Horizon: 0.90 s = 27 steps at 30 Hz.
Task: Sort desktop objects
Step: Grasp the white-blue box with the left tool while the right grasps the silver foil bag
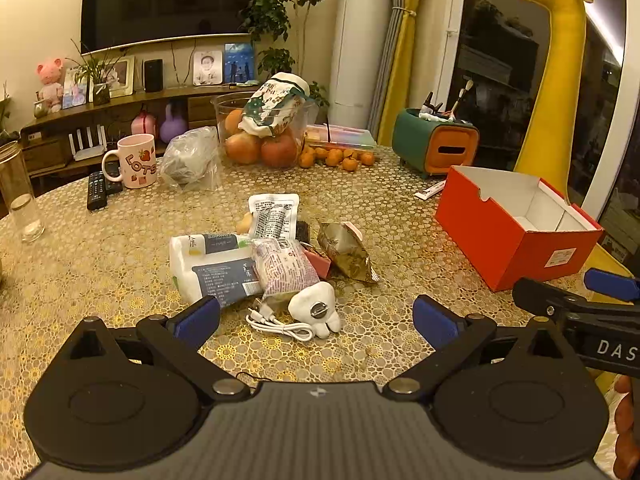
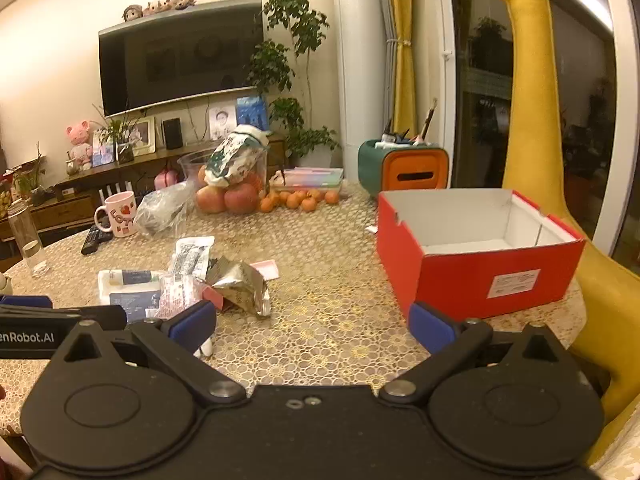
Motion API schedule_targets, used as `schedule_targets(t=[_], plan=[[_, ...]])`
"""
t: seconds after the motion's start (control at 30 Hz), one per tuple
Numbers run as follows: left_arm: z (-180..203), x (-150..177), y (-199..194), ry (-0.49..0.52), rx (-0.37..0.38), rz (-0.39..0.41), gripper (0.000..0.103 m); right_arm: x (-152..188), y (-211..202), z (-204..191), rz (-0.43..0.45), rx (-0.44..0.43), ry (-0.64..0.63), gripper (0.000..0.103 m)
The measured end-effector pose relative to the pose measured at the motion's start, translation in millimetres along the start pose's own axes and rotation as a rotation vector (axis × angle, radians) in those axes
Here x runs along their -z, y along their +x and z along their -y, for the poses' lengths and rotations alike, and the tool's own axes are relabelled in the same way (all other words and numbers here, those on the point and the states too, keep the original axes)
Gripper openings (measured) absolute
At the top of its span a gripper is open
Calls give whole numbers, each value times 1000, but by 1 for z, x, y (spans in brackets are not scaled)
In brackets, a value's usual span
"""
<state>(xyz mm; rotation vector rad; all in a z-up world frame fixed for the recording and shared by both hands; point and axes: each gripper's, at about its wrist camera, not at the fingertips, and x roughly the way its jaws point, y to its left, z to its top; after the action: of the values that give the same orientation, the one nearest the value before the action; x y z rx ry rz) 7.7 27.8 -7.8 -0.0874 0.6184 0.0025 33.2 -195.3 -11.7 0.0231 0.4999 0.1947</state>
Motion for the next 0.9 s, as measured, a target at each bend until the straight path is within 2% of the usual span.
schedule_targets(t=[0.4, 0.5, 0.63, 0.9], plan=[[-27, -4, 43, 21, -14, -1, 103, -9, 51, -10, -30, -28, -69, 103], [-39, -8, 54, 14, -38, 15, 103, -13, 69, -15, -39, -36, -86, 102], [-51, -11, 74, 54, -72, 39, 103, -17, 94, -19, -42, -49, -106, 102], [-82, -20, 113, 51, -122, -3, 103, -28, 147, -29, -85, -58, -107, 102]])
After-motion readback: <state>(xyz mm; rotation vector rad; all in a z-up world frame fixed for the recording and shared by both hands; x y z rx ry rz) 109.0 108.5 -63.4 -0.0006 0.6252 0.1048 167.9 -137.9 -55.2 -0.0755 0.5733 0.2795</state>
